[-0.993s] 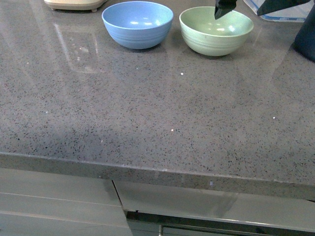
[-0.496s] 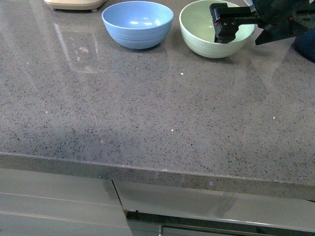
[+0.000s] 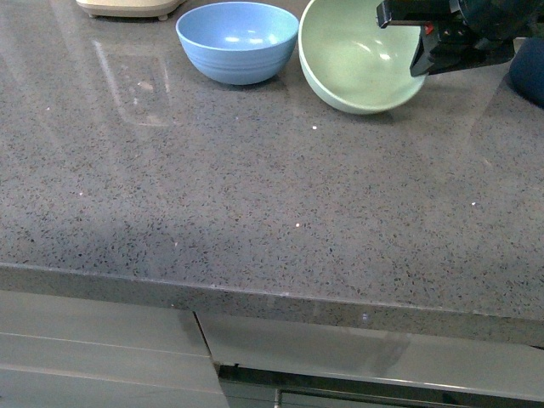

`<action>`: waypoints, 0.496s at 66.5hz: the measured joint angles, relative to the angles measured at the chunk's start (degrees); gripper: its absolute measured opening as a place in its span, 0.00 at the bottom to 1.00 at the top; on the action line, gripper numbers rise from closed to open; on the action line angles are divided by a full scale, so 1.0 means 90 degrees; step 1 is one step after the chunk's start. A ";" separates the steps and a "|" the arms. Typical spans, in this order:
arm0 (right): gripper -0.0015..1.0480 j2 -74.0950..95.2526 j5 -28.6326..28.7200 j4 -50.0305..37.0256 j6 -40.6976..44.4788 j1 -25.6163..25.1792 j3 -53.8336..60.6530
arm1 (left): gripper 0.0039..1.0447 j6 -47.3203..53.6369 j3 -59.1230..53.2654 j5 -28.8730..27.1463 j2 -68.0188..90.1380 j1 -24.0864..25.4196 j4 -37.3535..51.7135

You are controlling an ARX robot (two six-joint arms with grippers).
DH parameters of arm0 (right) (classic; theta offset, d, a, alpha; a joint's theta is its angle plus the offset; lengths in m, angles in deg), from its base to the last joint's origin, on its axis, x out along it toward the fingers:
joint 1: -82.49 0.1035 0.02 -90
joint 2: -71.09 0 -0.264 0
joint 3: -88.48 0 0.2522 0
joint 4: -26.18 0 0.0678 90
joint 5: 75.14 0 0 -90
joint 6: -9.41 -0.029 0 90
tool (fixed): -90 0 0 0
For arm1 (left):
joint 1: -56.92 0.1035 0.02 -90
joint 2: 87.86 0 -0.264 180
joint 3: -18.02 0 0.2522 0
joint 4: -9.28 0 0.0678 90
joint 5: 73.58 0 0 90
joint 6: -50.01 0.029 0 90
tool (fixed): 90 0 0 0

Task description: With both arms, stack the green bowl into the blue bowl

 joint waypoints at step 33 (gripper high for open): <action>0.01 -0.0527 -0.0049 -0.0148 -0.0131 -0.0146 0.0619 | 0.94 0.0000 0.0000 -0.0002 0.0000 0.0000 0.0000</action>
